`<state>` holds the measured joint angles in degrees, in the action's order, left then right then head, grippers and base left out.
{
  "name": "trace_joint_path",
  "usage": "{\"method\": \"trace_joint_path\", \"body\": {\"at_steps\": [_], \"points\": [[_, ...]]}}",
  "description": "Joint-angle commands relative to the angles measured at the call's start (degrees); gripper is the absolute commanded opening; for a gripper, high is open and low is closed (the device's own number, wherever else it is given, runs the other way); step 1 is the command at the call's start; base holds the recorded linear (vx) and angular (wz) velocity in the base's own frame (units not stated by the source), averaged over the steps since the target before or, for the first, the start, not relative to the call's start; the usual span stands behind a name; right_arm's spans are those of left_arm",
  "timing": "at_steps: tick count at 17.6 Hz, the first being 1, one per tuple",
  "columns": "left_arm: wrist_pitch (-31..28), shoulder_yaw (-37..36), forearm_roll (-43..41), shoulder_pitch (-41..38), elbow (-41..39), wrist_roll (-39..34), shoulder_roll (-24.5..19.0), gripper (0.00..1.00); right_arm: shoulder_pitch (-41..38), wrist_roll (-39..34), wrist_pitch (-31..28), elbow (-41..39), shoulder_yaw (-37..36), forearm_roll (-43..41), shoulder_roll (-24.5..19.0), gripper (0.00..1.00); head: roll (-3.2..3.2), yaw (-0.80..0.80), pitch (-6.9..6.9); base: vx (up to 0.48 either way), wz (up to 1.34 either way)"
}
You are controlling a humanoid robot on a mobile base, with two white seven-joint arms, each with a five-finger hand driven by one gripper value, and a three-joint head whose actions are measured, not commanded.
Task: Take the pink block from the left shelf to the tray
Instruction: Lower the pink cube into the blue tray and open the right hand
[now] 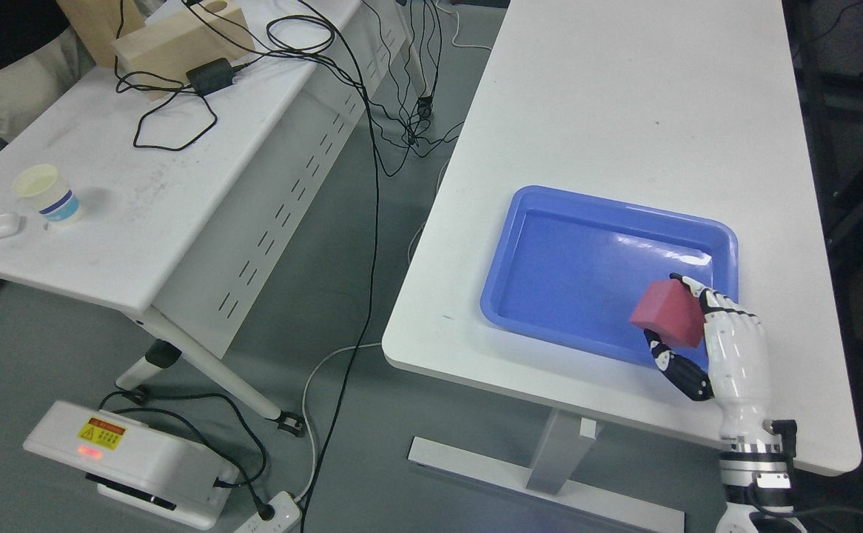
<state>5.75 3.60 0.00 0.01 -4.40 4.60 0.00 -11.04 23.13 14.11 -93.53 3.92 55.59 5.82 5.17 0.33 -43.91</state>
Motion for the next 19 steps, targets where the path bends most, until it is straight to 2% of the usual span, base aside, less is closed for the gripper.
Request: {"method": "trace_joint_path", "body": {"at_steps": [1, 4, 6, 11, 13, 14, 17, 19], "points": [[0.05, 0.00, -0.09, -0.54, 0.00, -0.03, -1.00, 1.00, 0.05, -1.67, 0.39, -0.08, 1.53, 0.04, -0.02, 0.03, 0.00, 0.00, 0.00, 0.207, -0.04], [0.05, 0.00, -0.09, -0.54, 0.00, -0.03, -1.00, 1.00, 0.05, -5.45, 0.39, -0.08, 1.88, 0.04, -0.19, 0.05, 0.00, 0.00, 0.00, 0.198, -0.03], [0.05, 0.00, -0.09, -0.54, 0.00, -0.03, -1.00, 1.00, -0.03, -6.51, 0.39, -0.08, 1.97, -0.05, -0.37, 0.09, 0.00, 0.00, 0.00, 0.148, -0.02], [0.05, 0.00, -0.09, -0.54, 0.00, -0.03, -1.00, 1.00, -0.12, -6.60, 0.74, -0.34, 1.97, -5.39, -1.16, 0.39, 0.00, 0.00, 0.00, 0.088, -0.01], [0.05, 0.00, -0.09, -0.54, 0.00, -0.03, -1.00, 1.00, -0.21, -6.95, 3.45, -0.52, 1.80, -8.38, -1.25, 0.53, 0.00, 0.00, 0.00, 0.027, 0.00], [0.05, 0.00, -0.09, -0.54, 0.00, -0.03, -1.00, 1.00, -0.21, -7.30, 4.25, -0.60, 1.80, -9.00, -1.34, 0.57, 0.00, 0.00, 0.00, 0.010, 0.00], [-0.04, 0.00, -0.09, -0.54, 0.00, -0.03, -1.00, 1.00, -0.21, -8.01, 4.70, -0.87, 1.80, -11.98, -2.13, 0.78, 0.00, 0.00, 0.00, 0.003, 0.00], [0.05, 0.00, -0.09, -0.54, 0.00, -0.03, -1.00, 1.00, -0.12, -8.53, 4.87, -0.87, 1.80, -15.06, -2.13, 0.85, 0.00, 0.00, 0.00, 0.000, 0.00]]}}
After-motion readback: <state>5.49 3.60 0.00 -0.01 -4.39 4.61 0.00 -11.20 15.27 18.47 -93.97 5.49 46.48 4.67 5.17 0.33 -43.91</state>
